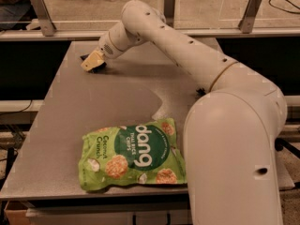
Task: Move rxbar blueberry near rxbar chocolate
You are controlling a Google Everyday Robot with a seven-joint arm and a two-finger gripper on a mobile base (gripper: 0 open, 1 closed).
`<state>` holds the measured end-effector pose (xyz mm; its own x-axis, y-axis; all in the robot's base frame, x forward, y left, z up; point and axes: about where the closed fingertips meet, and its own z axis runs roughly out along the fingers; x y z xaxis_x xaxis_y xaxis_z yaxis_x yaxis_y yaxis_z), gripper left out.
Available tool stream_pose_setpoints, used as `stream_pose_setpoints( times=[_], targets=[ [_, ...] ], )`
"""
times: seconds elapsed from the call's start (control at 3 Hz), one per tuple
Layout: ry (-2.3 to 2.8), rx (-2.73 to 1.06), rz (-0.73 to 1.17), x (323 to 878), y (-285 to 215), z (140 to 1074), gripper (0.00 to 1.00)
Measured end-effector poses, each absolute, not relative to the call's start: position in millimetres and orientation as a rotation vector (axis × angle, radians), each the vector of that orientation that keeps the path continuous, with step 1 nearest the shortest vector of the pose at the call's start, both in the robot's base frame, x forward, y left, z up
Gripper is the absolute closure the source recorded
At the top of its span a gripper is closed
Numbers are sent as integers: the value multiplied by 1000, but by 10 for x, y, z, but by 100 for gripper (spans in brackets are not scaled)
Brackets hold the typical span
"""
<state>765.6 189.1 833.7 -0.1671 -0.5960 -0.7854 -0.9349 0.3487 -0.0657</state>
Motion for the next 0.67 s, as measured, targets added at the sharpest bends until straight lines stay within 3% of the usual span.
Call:
stream_pose_setpoints(
  times=[0.33,0.67],
  targets=[
    [1814,-1378,558,7612,1914,8566,87],
    [1742,-1438,536,7525,1965,8849,100]
  ],
)
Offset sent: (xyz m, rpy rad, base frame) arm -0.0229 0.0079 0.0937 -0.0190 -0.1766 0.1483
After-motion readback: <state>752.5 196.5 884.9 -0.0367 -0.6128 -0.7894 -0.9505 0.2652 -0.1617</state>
